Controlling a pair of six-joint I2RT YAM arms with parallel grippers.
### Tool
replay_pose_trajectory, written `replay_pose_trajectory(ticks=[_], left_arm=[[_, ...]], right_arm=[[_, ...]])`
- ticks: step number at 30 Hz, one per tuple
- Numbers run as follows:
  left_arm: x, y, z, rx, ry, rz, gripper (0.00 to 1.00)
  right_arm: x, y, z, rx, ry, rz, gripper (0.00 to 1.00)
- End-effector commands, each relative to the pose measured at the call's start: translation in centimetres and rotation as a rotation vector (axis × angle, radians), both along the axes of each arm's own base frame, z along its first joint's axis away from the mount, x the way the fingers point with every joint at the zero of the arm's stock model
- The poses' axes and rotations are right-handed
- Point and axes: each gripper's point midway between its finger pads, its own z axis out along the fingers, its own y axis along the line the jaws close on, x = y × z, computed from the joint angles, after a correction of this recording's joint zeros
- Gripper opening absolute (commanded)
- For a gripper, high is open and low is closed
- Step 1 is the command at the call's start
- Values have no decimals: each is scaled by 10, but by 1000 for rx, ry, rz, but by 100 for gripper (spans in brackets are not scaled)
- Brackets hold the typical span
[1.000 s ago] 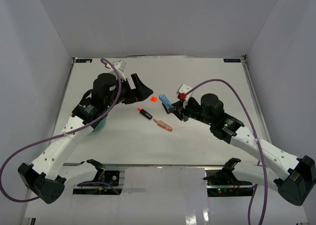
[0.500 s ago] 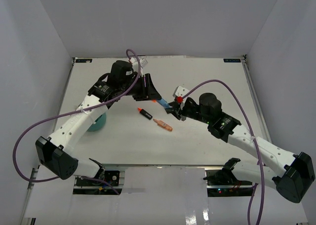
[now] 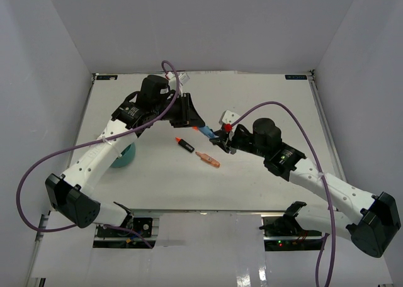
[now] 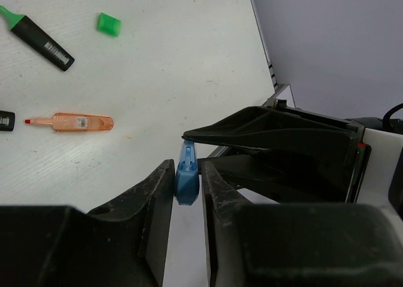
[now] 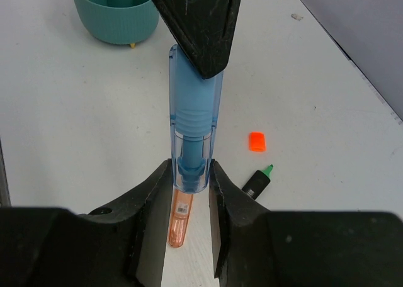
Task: Sort the stationery into containers
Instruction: Close the pen cap on the pen.
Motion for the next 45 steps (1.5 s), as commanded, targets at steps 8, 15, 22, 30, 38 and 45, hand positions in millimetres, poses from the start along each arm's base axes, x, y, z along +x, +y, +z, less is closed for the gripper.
replay_pose_trajectory(ticks=[8, 15, 22, 30, 38, 45], left_arm=[[-11, 2, 7, -19, -12, -30, 22], [-16, -1, -3, -19, 20, -39, 18], [-23, -8, -12, -13, 45, -54, 17], [-25, -13, -22, -2, 63, -47, 15], [-30, -17, -32, 1, 101, -57, 15], [-34, -16, -38, 6, 120, -58, 16]], right_arm=[[3, 8, 37, 84, -76, 28, 8], [1, 11, 57, 120, -102, 45, 8], [4, 16, 71, 141, -123, 52, 8], [7, 16, 90, 172, -157, 39, 8], [12, 19, 113, 207, -202, 32, 8], [16, 22, 136, 239, -251, 31, 8]])
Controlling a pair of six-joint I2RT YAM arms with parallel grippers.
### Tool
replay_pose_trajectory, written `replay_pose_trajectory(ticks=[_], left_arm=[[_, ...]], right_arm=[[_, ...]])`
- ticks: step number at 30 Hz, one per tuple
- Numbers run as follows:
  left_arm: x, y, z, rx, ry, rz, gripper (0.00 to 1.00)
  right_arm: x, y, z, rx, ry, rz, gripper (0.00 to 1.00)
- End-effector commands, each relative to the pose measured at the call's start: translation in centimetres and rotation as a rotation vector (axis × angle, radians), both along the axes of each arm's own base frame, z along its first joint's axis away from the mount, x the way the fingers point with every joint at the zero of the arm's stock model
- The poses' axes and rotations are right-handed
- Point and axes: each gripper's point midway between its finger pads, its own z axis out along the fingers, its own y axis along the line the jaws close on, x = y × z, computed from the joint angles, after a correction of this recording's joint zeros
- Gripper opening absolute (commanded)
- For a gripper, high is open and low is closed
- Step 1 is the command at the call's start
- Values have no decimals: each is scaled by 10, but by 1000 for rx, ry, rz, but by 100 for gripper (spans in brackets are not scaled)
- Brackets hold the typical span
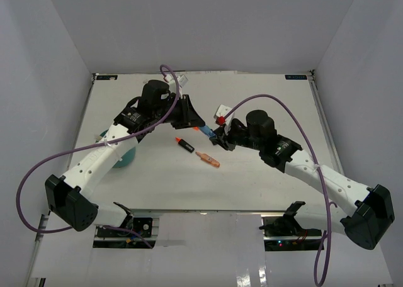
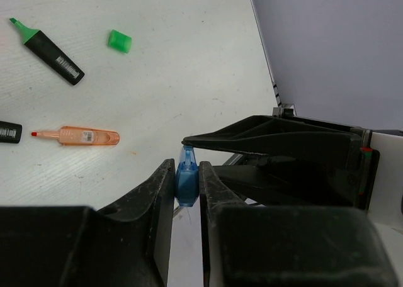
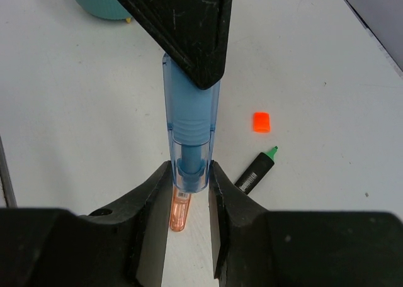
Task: Sort the stationery into containers
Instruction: Close the pen cap on the pen.
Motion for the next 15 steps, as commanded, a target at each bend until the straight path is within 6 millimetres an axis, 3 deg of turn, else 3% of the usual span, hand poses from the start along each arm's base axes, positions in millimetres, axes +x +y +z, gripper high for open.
replay_pose_trajectory(ticks=[1, 15], left_arm=[[-41, -11, -25, 17, 142, -113, 16], [-41, -5, -42, 71, 177, -86, 19]], right_arm=[[7, 19, 146, 315, -331, 41, 8], [3, 17, 182, 369, -401, 52, 8]])
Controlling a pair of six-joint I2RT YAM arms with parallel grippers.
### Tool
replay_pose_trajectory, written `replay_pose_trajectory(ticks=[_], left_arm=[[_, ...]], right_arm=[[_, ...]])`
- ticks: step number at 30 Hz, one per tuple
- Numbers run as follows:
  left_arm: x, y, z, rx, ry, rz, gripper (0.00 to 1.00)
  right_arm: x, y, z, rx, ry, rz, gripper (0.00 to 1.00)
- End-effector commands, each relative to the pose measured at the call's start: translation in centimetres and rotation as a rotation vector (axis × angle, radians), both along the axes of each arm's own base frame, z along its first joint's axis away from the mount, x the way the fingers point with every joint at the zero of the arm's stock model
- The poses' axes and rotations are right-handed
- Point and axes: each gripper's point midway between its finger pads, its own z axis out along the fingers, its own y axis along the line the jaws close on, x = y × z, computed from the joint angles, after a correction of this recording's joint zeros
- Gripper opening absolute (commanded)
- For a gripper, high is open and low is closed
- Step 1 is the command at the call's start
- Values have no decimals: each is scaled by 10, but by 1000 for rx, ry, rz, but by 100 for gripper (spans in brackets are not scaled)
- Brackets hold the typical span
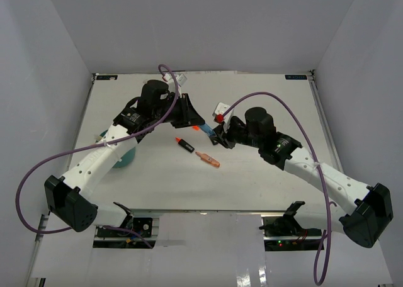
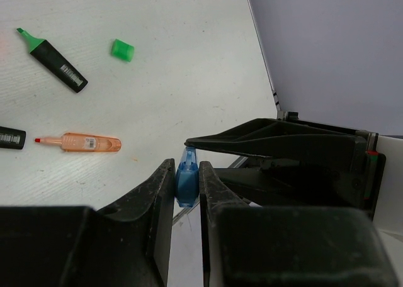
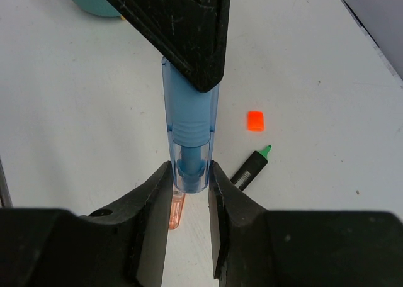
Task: Sort the stationery into containers
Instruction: Close the pen cap on the pen.
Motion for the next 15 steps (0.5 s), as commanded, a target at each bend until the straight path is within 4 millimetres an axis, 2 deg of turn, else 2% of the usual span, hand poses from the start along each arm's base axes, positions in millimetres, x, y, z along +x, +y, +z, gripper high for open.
replay_pose_trajectory(ticks=[1, 7, 8, 9, 12, 15], left_arm=[[-46, -7, -45, 74, 201, -114, 19], [-44, -6, -43, 77, 190, -112, 20], [-43, -7, -40, 75, 181, -110, 18], [-41, -6, -37, 73, 170, -104, 12], [-34, -5, -24, 69, 118, -77, 0], [-28, -3, -10, 65, 61, -61, 0]], right_arm=[[-2, 16, 177, 395, -399, 65, 8], [-3, 18, 178, 397, -398, 79, 8], [-2, 19, 175, 391, -390, 79, 8], [-2, 20, 169, 379, -379, 81, 8], [-3, 21, 154, 362, -347, 91, 8], [-5, 21, 132, 327, -303, 95, 12]])
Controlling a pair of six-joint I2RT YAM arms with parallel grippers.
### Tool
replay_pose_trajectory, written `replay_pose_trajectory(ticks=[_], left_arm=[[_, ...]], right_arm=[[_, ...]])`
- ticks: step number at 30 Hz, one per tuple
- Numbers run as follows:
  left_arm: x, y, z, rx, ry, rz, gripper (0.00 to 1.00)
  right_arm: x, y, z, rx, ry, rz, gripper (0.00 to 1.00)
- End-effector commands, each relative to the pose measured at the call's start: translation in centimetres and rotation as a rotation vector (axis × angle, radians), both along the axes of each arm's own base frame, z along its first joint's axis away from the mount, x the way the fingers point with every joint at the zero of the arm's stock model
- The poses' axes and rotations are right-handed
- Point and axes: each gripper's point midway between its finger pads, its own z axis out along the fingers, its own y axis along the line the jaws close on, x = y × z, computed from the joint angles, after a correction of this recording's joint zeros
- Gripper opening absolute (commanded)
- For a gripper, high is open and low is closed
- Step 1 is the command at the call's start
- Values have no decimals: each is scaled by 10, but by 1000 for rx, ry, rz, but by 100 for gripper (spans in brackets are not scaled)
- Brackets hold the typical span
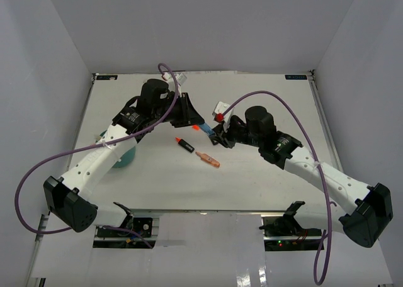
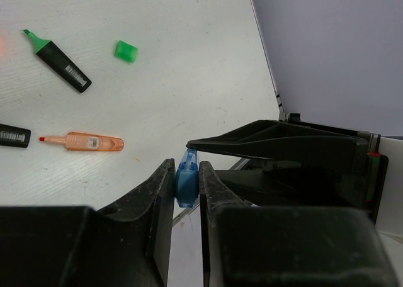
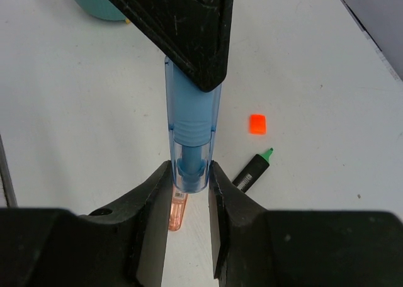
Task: Sort the stationery into containers
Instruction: Close the pen cap on the pen.
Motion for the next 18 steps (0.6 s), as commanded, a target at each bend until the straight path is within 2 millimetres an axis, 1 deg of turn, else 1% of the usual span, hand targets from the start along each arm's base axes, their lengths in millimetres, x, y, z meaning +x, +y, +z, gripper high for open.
replay_pose_trajectory(ticks=[1, 2, 3, 4, 6, 7, 9, 10, 11, 12, 13, 14, 15, 16, 17, 18], left_arm=[[-26, -4, -10, 55, 53, -63, 0], [-26, -4, -8, 54, 45, -65, 0], [-24, -4, -5, 54, 32, -59, 0], [-23, -3, -2, 55, 17, -57, 0], [-19, -1, 1, 59, -3, -41, 0], [-17, 0, 4, 60, -16, -33, 0], [-13, 3, 8, 69, -40, -8, 0], [-10, 5, 10, 74, -50, 6, 0], [-8, 7, 14, 77, -66, 17, 0], [-7, 9, 17, 82, -79, 29, 0], [-1, 14, 18, 96, -94, 61, 0], [2, 16, 23, 99, -112, 75, 0], [4, 19, 25, 107, -120, 88, 0], [10, 24, 25, 124, -132, 121, 0], [12, 28, 28, 134, -147, 135, 0], [14, 32, 28, 148, -153, 152, 0]], right_arm=[[-5, 19, 126, 327, -303, 82, 15], [-5, 17, 121, 321, -295, 78, 19], [-6, 17, 112, 308, -282, 77, 23], [-7, 15, 110, 304, -277, 77, 30], [-9, 13, 101, 291, -262, 73, 35], [-9, 13, 96, 280, -251, 73, 39], [-9, 12, 90, 267, -238, 70, 45], [-10, 11, 82, 254, -226, 70, 51], [-10, 10, 77, 244, -215, 70, 54], [-12, 10, 73, 237, -205, 75, 55], [-14, 9, 70, 234, -197, 75, 59], [-16, 8, 58, 216, -172, 80, 63], [-18, 7, 52, 206, -159, 81, 66], [-20, 4, 50, 202, -153, 79, 71], [-22, 1, 39, 182, -135, 74, 74], [-25, -3, 35, 171, -123, 69, 78]])
